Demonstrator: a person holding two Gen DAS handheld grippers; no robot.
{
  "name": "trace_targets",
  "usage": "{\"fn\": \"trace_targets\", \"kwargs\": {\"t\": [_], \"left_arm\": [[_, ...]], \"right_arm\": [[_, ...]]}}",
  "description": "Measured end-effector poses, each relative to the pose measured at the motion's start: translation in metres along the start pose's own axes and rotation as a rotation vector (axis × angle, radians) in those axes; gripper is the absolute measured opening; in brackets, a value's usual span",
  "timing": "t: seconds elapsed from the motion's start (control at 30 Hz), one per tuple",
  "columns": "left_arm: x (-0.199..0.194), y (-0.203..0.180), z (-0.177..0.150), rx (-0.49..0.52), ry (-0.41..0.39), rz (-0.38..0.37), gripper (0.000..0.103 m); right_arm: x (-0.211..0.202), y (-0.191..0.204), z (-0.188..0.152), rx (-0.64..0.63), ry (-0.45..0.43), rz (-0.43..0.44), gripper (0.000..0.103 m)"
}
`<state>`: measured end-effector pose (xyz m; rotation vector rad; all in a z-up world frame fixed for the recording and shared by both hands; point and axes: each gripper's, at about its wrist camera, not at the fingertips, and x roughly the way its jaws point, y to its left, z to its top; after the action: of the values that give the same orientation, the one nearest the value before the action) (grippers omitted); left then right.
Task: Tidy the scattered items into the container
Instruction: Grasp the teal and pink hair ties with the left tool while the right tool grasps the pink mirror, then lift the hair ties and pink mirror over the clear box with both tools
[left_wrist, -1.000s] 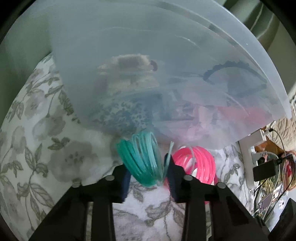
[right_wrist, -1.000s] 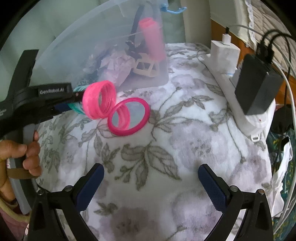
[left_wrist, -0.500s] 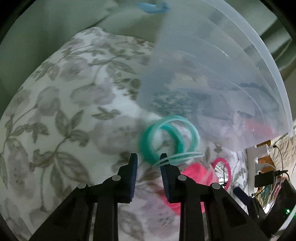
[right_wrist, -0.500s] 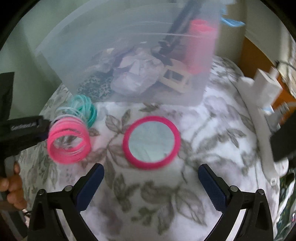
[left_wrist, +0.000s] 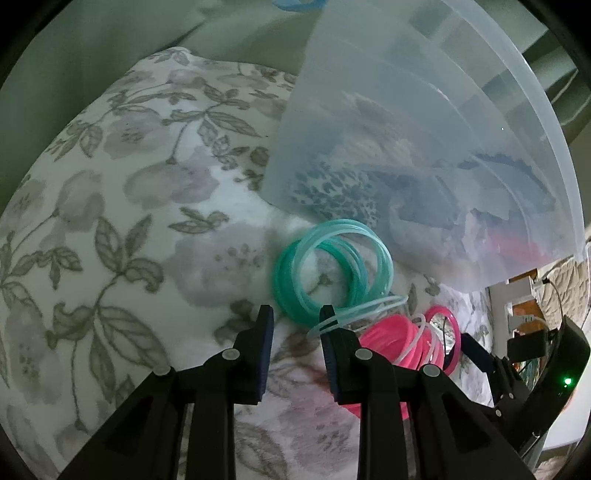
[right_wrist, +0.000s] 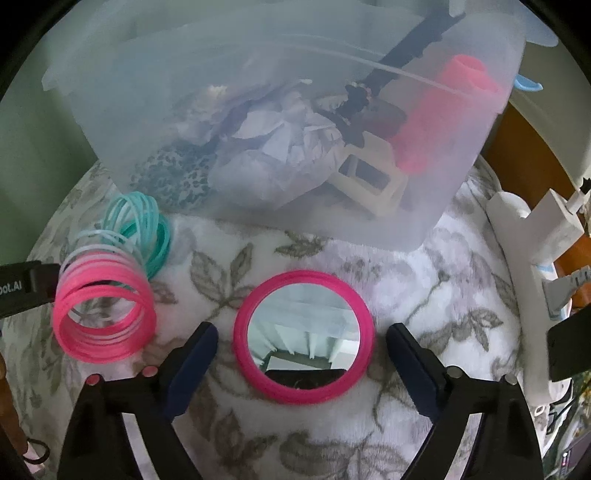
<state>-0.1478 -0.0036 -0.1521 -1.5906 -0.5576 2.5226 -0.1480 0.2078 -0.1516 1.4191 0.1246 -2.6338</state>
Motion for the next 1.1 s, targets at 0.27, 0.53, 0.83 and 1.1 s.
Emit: {"fn": "trace_targets", "kwargs": {"t": [0.27,0.53,0.83,1.1], "left_arm": [[0.006,-0.011,-0.001,0.033,0.014,-0.006,0.046],[0.011,-0.024,-0.001,0.088,0.005,0.018,0.054],[0.016,-0.024,0.009,0.065,-0.014,-0.013,0.054],[0.003,-0.023,0.01,0.031,-0.06,-0.036,0.049]], "right_arm": [[-0.004,-0.008,0.002,0.027,-0.027,0.003,0.076],[-0.012,-0.019,-0.005,0.07,-0.041,0.036,0.076],[-0.027,-0.033,-0.019,0.101,-0.042,0.057,0.076],[-0.031,-0.04,-0.021,0.119,-0.038,0.067,0.076]]}}
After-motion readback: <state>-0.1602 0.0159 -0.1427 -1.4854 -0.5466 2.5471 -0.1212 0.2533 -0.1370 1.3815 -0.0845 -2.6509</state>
